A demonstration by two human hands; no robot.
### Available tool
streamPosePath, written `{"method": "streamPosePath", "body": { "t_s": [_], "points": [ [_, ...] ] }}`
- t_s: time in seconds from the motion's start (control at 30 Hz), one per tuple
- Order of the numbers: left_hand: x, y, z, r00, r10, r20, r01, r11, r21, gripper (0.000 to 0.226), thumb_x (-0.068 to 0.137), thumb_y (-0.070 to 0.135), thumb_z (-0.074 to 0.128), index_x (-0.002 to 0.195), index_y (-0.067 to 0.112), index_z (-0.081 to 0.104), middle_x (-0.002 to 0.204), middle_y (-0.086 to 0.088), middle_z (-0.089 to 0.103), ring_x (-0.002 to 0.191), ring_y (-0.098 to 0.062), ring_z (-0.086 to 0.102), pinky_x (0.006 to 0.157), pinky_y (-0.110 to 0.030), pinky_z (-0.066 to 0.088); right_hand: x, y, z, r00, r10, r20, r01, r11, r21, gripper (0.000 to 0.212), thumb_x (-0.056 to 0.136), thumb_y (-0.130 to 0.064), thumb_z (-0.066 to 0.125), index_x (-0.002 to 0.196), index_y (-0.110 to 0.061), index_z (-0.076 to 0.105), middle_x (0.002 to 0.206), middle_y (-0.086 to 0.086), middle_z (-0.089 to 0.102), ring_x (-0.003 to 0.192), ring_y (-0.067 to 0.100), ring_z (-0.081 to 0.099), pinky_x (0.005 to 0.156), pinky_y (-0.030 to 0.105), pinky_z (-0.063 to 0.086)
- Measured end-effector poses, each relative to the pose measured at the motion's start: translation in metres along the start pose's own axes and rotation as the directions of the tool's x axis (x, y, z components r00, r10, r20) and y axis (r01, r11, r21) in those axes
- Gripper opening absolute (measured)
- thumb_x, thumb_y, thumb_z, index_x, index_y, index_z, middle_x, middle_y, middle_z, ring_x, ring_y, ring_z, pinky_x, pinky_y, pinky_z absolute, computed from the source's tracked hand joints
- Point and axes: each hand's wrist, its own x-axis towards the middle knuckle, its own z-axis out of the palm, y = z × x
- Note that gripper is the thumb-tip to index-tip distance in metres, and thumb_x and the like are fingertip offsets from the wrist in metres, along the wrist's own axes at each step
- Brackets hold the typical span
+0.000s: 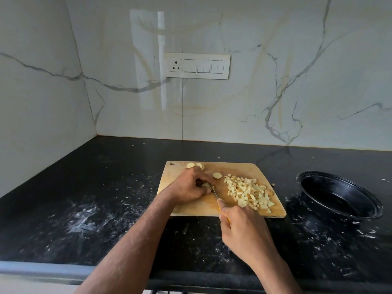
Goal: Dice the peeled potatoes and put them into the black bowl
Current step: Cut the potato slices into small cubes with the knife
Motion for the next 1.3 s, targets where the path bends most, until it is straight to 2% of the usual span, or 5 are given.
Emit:
{"method": "streamPosePath", "body": {
  "t_s": [0.13,0.4,0.6,0.83,1.3],
  "points": [
    [0.0,-0.001,0.0,1.0,-0.004,-0.007,0.004,1.0,-0.013,0.024,0.084,0.007,0.076,0.104,0.02,0.081,0.086,0.031,0.057,0.085,0.021,0.05,0.072,0.003,0.033,-0.014,0.003,-0.008,1.0,0.004,-0.004,-0.004,0.998,0.058,0.036,0.098,-0.029,0.053,0.133,-0.029,0.063,0.1,-0.017,0.075,0.045,0.009,0.049,0.04,0.016,0.03],
    [-0.001,-0.003,0.002,0.998,-0.059,-0.03,0.057,0.996,-0.076,0.031,0.082,0.01,0.08,0.11,0.023,0.079,0.086,0.025,0.066,0.08,0.011,0.056,0.07,-0.005,0.039,-0.03,0.009,-0.011,0.983,0.04,-0.178,0.001,0.975,0.222,0.033,0.088,-0.015,0.071,0.121,-0.019,0.072,0.063,-0.017,0.066,0.05,0.001,0.053,0.043,0.008,0.033],
    [0.0,-0.008,0.001,0.988,-0.115,-0.103,0.107,0.991,-0.082,0.059,0.068,0.021,0.092,0.123,0.019,0.069,0.091,0.009,0.068,0.08,-0.005,0.064,0.07,-0.013,0.051,-0.012,0.004,-0.005,0.992,-0.001,-0.126,0.015,0.993,0.116,0.035,0.094,-0.024,0.061,0.129,-0.022,0.067,0.063,-0.007,0.069,0.04,0.008,0.04,0.045,0.012,0.029],
    [0.0,-0.011,-0.003,0.981,-0.143,-0.127,0.127,0.984,-0.129,0.047,0.063,0.015,0.095,0.106,0.01,0.075,0.082,0.001,0.073,0.075,-0.008,0.067,0.069,-0.018,0.055,-0.004,-0.003,-0.004,0.996,-0.019,-0.088,0.026,0.996,0.083,0.032,0.093,-0.024,0.063,0.125,-0.023,0.07,0.043,-0.013,0.045,0.035,0.009,0.039,0.04,0.007,0.018],
    [-0.003,-0.005,-0.003,0.996,-0.083,-0.033,0.078,0.988,-0.137,0.033,0.076,0.005,0.084,0.105,0.02,0.079,0.08,0.013,0.069,0.072,0.001,0.058,0.069,-0.017,0.049,0.019,-0.011,-0.002,1.0,0.029,0.006,-0.029,0.999,-0.042,0.038,0.105,-0.036,0.04,0.11,-0.016,0.071,0.067,-0.008,0.059,0.046,0.011,0.044,0.04,0.019,0.026]
  ]
}}
